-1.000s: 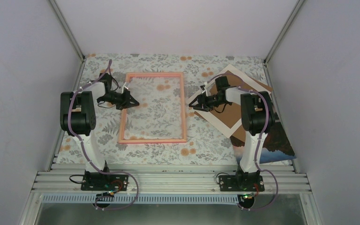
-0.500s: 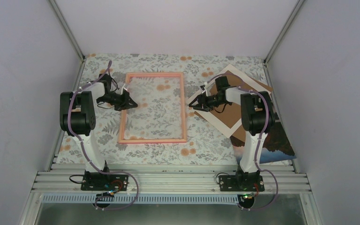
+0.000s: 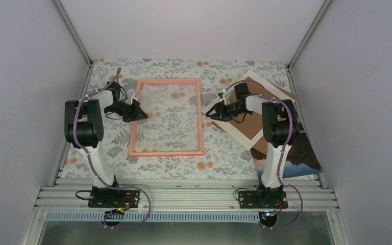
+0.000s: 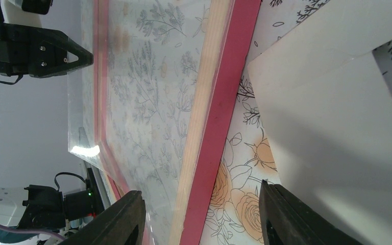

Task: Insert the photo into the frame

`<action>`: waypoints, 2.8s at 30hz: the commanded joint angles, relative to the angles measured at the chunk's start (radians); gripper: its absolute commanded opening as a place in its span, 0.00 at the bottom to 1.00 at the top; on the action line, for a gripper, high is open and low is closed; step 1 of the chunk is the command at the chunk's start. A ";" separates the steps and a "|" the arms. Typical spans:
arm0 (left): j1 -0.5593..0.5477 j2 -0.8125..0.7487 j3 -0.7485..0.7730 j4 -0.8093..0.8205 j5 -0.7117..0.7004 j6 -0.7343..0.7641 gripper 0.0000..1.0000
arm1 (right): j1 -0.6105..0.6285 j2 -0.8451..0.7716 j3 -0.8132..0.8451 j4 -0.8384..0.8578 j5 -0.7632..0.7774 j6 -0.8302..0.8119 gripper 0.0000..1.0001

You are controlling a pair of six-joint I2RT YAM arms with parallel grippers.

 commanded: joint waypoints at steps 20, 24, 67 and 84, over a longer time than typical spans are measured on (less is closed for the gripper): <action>0.015 -0.034 -0.017 -0.016 -0.061 0.013 0.02 | -0.005 -0.033 -0.010 0.004 -0.009 -0.016 0.56; 0.017 -0.040 -0.019 -0.014 -0.069 0.012 0.02 | -0.005 -0.033 -0.008 0.005 -0.009 -0.016 0.56; 0.029 -0.045 -0.024 -0.014 -0.122 0.007 0.02 | -0.004 -0.031 -0.006 0.004 -0.006 -0.014 0.58; 0.006 -0.064 -0.008 -0.011 -0.136 0.007 0.43 | -0.005 -0.027 -0.003 0.008 -0.009 -0.010 0.58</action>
